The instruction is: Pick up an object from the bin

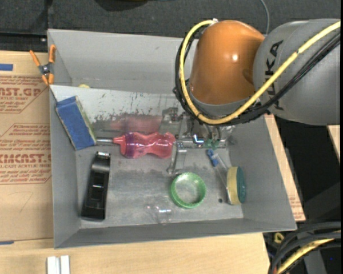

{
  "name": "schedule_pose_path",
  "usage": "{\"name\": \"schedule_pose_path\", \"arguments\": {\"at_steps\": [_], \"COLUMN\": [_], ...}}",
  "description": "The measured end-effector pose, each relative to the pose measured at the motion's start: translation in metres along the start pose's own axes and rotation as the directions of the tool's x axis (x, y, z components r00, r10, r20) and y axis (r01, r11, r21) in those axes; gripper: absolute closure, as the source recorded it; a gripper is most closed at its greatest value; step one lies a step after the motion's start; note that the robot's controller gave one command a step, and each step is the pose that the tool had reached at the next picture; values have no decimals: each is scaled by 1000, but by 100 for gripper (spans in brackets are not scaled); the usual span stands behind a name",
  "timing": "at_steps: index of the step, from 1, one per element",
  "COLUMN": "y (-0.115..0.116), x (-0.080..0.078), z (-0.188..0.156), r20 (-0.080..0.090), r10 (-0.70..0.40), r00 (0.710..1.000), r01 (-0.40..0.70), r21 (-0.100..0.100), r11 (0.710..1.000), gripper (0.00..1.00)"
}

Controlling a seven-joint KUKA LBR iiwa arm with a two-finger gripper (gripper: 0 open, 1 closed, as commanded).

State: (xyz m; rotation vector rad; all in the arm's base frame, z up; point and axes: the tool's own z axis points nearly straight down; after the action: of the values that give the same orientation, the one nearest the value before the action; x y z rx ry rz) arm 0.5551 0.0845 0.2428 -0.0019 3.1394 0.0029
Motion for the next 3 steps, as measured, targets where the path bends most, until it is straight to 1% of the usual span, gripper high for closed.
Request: {"name": "schedule_pose_path", "arguments": {"at_steps": [1,2,3], "y": [0,13,41], "x": [0,-30,0], "z": [0,60,54], "r20": [0,-3,8], "r10": [0,1,18], "r00": [1000,1000,1000], "r01": [0,-1,-18], "r21": [0,-1,-3], "r11": [1000,1000,1000], "gripper": [0,0,100]}}
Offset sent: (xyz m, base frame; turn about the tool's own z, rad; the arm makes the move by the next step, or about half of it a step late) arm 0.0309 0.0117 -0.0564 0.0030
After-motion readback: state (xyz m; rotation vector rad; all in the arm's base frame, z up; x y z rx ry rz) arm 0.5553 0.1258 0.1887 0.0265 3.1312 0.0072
